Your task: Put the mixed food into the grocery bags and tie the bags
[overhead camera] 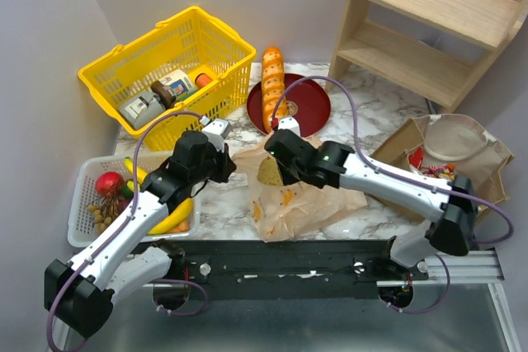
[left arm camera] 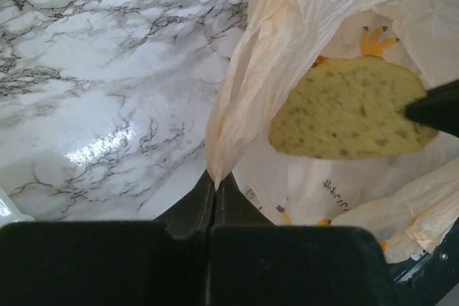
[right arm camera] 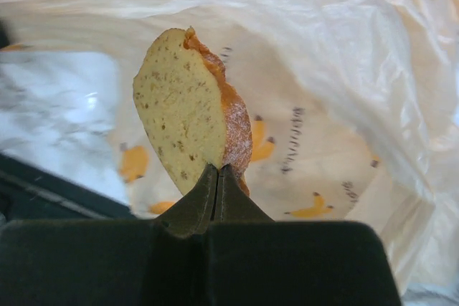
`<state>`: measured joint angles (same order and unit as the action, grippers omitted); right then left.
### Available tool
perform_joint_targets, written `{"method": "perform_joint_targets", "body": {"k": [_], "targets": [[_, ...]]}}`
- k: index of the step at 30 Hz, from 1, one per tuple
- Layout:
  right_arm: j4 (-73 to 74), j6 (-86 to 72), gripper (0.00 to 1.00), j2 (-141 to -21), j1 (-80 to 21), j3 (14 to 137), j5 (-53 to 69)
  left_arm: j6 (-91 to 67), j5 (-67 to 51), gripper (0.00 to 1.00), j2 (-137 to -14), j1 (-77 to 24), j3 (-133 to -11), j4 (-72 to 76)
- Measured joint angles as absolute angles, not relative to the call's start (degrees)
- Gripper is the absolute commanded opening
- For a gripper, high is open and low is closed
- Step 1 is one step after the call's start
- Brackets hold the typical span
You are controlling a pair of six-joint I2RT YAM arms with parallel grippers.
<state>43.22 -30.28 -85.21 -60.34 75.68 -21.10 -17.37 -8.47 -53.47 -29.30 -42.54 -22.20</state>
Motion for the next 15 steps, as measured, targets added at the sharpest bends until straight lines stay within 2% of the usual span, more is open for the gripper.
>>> {"method": "perform_joint_targets", "body": {"k": [9, 11, 12, 15], "targets": [[64.10, -36.21, 0.01, -99.00, -60.25, 85.30, -41.21, -17.32, -10.15, 0.00, -50.00, -29.26, -41.95, -20.23], [68.23, -37.74, 0.07, -100.36, -60.07, 85.78, -44.18, -17.32, -10.15, 0.00, -49.39, -29.26, -41.76, -19.97], [69.87, -38.24, 0.28, -100.75, -59.86, 85.80, -45.21, -17.32, -10.15, 0.00, -49.25, -29.26, -41.71, -19.84], [71.99, -37.76, 0.78, -101.03, -59.59, 85.89, -45.54, -17.34, -10.15, 0.00, -49.25, -29.26, -41.67, -19.68]]}}
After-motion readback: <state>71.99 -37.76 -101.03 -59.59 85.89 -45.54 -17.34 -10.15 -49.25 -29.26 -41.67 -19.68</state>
